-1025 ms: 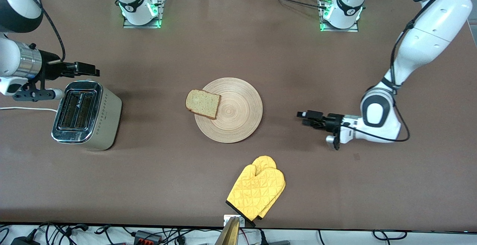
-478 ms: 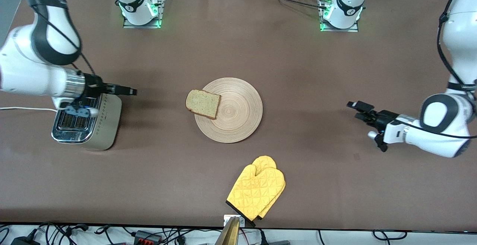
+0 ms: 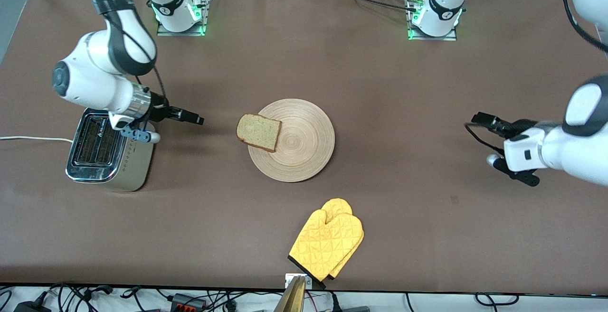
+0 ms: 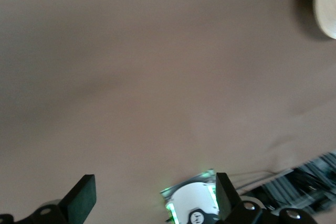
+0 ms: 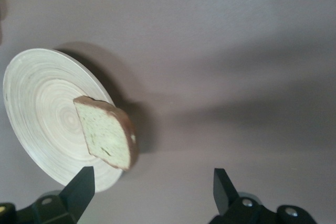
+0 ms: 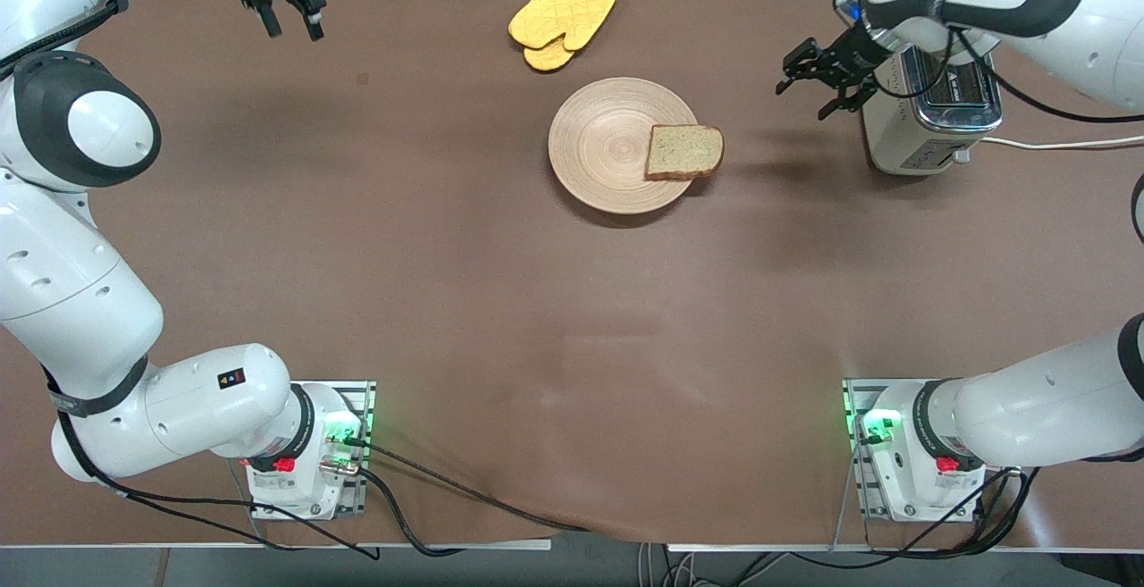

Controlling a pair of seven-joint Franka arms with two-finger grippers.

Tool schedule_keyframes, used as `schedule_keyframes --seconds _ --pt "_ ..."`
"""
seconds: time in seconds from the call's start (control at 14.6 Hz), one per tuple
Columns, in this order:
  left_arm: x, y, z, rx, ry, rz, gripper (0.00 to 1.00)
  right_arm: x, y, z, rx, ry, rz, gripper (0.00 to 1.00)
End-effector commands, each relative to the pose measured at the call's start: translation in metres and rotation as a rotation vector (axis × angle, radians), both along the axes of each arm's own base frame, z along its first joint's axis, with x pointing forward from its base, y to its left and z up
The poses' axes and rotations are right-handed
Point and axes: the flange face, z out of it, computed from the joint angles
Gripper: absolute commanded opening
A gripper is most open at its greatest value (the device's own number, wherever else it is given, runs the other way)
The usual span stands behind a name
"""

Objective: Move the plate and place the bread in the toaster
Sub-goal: 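Withdraw the left gripper while the right gripper reaches toward the bread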

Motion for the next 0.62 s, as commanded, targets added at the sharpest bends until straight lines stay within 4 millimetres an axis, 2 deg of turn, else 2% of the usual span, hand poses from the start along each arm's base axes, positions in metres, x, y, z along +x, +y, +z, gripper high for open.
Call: schedule_keyframes --seconds 0.0,0.14,0.21,0.27,0.34,0.41,0.55 --pt "-0.016 0.016 0.054 0.093 -0.079 0.035 1.0 -0.014 0.017 -0.008 0.019 -0.017 -0.079 1.0" --pt "-0.029 0.034 0.092 0.115 -0.136 0.068 1.0 -0.017 0.016 -0.02 0.027 -0.021 -0.105 1.0" --pt "-0.035 0.053 0.103 0.115 -0.151 0.091 1.0 -0.022 0.018 -0.026 0.024 -0.037 -0.123 1.0" --pt "-0.041 0.057 0.113 0.116 -0.163 0.102 1.0 -0.031 0.027 -0.034 0.013 -0.087 -0.118 1.0" --pt "-0.044 0.053 0.117 0.118 -0.17 0.106 1.0 -0.036 0.03 -0.042 0.012 -0.119 -0.117 1.0" --pt "-0.048 0.044 0.11 0.115 -0.161 0.094 1.0 -0.039 0.033 -0.053 0.033 -0.118 -0.136 1.0" --pt "-0.065 0.042 0.124 0.115 -0.309 0.163 1.0 -0.047 0.044 -0.067 0.13 -0.098 -0.201 1.0"
